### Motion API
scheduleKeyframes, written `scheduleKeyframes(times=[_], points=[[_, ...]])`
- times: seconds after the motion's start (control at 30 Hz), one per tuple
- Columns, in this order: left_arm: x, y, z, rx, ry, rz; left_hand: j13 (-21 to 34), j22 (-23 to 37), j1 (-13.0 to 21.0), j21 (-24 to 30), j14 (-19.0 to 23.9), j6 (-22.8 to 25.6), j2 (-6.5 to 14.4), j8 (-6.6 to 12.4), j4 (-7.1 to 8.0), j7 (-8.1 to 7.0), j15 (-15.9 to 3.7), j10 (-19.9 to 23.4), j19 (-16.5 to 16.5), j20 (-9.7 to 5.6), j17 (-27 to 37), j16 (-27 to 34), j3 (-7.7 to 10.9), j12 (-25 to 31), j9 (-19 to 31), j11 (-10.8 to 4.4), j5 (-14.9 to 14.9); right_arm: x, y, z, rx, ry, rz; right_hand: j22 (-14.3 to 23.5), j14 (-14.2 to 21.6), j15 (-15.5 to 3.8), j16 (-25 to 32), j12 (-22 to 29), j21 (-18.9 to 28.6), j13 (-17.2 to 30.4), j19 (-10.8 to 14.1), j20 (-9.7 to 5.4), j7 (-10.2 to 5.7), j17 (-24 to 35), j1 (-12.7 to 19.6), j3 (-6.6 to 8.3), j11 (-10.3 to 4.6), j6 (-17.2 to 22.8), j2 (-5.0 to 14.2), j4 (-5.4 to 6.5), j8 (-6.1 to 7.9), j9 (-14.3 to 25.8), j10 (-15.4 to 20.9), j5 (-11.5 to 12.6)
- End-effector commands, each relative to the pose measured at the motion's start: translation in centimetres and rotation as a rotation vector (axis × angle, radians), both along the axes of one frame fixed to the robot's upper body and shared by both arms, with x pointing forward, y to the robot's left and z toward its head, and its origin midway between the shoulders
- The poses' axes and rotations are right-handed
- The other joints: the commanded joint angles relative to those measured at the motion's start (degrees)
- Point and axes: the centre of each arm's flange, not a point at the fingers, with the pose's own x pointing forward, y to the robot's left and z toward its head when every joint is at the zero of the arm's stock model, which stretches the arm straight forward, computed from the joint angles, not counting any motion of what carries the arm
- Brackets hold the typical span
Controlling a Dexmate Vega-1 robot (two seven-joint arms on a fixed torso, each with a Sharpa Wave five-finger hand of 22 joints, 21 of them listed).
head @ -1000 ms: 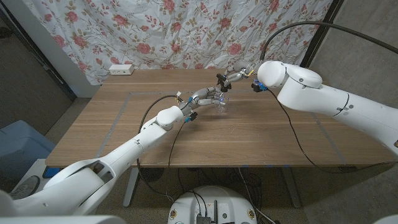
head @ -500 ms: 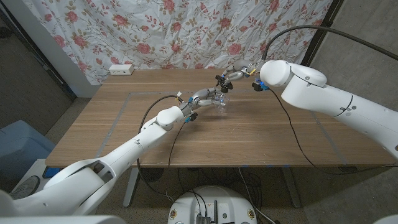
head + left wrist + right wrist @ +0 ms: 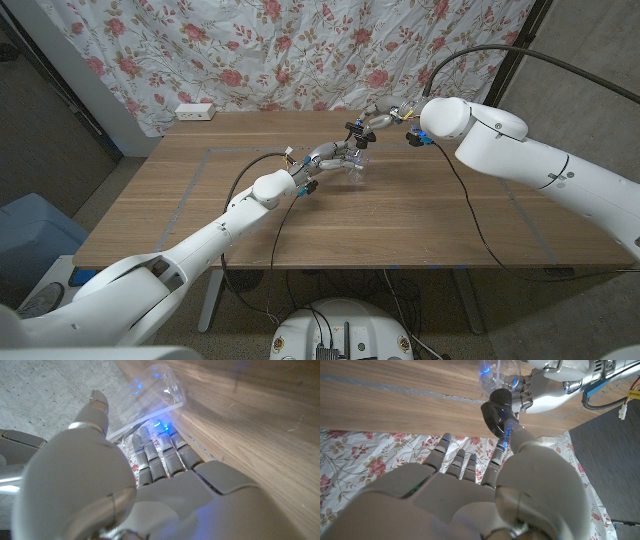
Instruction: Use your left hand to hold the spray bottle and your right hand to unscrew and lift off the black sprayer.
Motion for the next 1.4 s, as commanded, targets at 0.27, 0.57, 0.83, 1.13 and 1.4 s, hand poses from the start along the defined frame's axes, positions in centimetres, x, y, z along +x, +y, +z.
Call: scheduleKeyframes(times=[0.27, 0.57, 0.83, 1.13, 1.4], points=[[0.28, -0.54, 0.12, 0.011, 0.004, -0.006, 7.4, 0.2, 1.3, 0.3, 0.7, 1.9, 6.2, 6.74, 0.25, -1.69, -8.18, 5.7, 0.5, -0.04, 0.1, -0.1, 0.18, 0.0, -0.1, -5.20, 0.4, 1.06, -0.86, -0.37, 0.065, 0.007, 0.026, 0.0, 1.6, -0.93, 0.9, 0.7, 0.2, 0.2, 0.7, -0.60, 0.02, 0.3, 5.0, 0.23, -0.72, 4.7, -0.51, 0.04, 1.43, -0.5, 3.0, 0.8], [0.43, -0.69, 0.23, 0.016, 0.006, -0.007, 7.5, 0.2, 1.2, 0.4, 0.7, 1.9, 6.3, 6.97, 0.27, -1.69, -8.17, 5.7, 0.5, -0.05, 0.2, -0.3, 0.13, -0.1, -0.2, -5.24, 0.4, 1.34, -1.13, -0.51, 0.100, -0.012, 0.040, 0.1, 2.8, -1.75, 1.6, 1.0, 0.2, 0.2, 1.0, -1.12, 0.10, 0.7, 8.9, -0.34, -1.08, 9.5, -0.97, 0.18, 2.82, -1.0, 5.4, 1.4], [0.49, -0.73, 0.17, 0.016, 0.010, -0.004, 7.6, 0.2, 1.1, 0.4, 0.7, 1.7, 6.4, 7.13, 0.27, -1.67, -8.05, 5.7, 0.4, 0.04, 0.3, -0.4, 0.14, -0.2, -0.3, -5.36, 0.4, 1.40, -1.19, -0.54, 0.107, -0.019, 0.044, 0.1, 3.1, -2.07, 2.0, 1.0, 0.2, 0.2, 1.1, -1.37, 0.20, 1.1, 10.7, -1.16, -0.99, 13.9, -1.13, 0.47, 4.19, -1.4, 6.5, 1.6], [0.48, -0.76, 0.04, 0.015, 0.014, 0.000, 7.8, 0.2, 1.1, 0.4, 0.8, 1.7, 6.5, 7.41, 0.19, -1.60, -7.99, 5.7, 0.4, 0.10, 0.4, -0.6, 0.16, -0.3, -0.5, -5.13, 0.4, 1.38, -1.25, -0.31, 0.096, -0.016, 0.041, 0.1, 3.3, -2.27, 2.4, 1.2, 0.1, 0.1, 0.8, -1.50, 0.14, 1.6, 12.1, -1.81, -0.99, 17.4, -0.85, 0.63, 5.42, -1.6, 7.7, 1.8], [0.50, -0.81, 0.00, 0.015, 0.016, 0.001, 7.9, 0.2, 1.1, 0.4, 0.9, 2.0, 6.5, 7.73, 0.14, -1.66, -7.98, 5.9, 0.4, 0.07, 0.4, -0.6, 0.14, -0.4, -0.7, -5.34, 0.4, 1.22, -1.25, -0.10, 0.089, -0.022, 0.042, 0.2, 3.5, -2.39, 2.8, 1.2, 0.2, 0.1, 0.8, -1.47, 0.25, 1.9, 13.0, -2.19, -1.32, 19.6, -0.52, 0.69, 6.13, -1.9, 8.2, 2.1]])
